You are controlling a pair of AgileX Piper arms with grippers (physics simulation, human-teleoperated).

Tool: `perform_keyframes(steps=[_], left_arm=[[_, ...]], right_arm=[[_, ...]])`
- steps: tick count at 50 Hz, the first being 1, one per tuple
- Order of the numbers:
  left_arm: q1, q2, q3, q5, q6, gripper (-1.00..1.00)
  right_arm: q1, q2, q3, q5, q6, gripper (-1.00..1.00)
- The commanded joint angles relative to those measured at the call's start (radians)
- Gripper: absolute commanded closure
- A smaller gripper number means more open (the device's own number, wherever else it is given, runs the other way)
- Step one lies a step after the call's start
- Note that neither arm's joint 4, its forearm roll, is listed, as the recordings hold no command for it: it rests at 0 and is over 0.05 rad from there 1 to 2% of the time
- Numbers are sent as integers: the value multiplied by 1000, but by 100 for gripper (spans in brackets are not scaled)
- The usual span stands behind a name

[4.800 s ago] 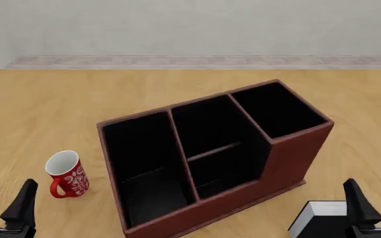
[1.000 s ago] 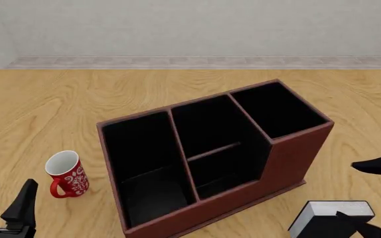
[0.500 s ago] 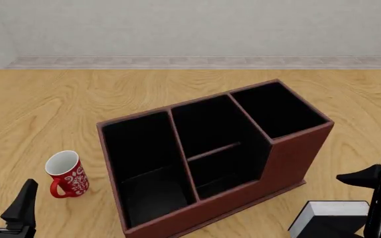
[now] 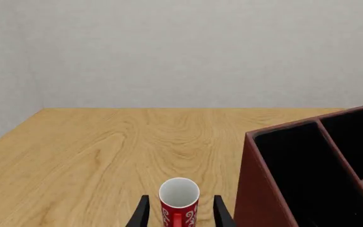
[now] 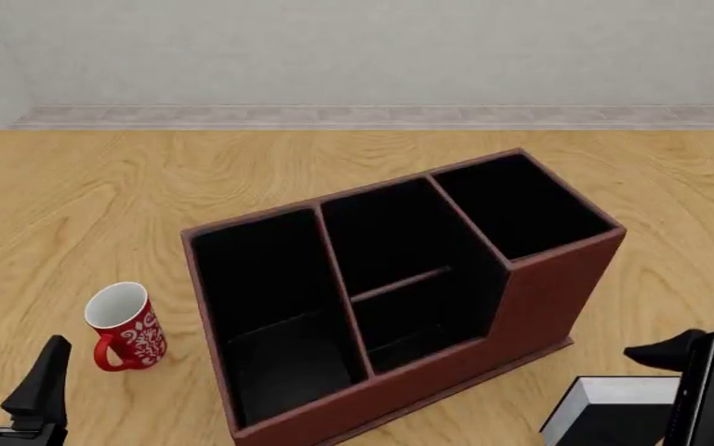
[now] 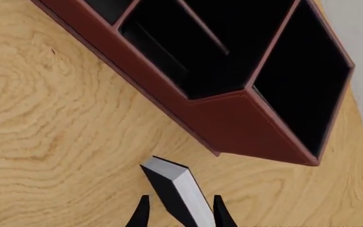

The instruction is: Pick up the book and place it in the right compartment of the caddy.

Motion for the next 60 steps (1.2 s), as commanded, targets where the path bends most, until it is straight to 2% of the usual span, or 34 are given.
perform_keyframes(steps=[1, 25, 45, 53, 60], left_arm=[[0, 0, 0, 0, 0, -100], [0, 0, 0, 0, 0, -100], [0, 0, 0, 0, 0, -100], [0, 0, 0, 0, 0, -100], [0, 0, 0, 0, 0, -100]], right_arm=[[-11, 5, 28, -15, 6, -100], [-51, 46, 40, -56, -5, -100], [-30, 88, 71, -89, 9, -100], [-87, 135, 53, -115, -31, -100], [-122, 164, 66, -139, -44, -100]])
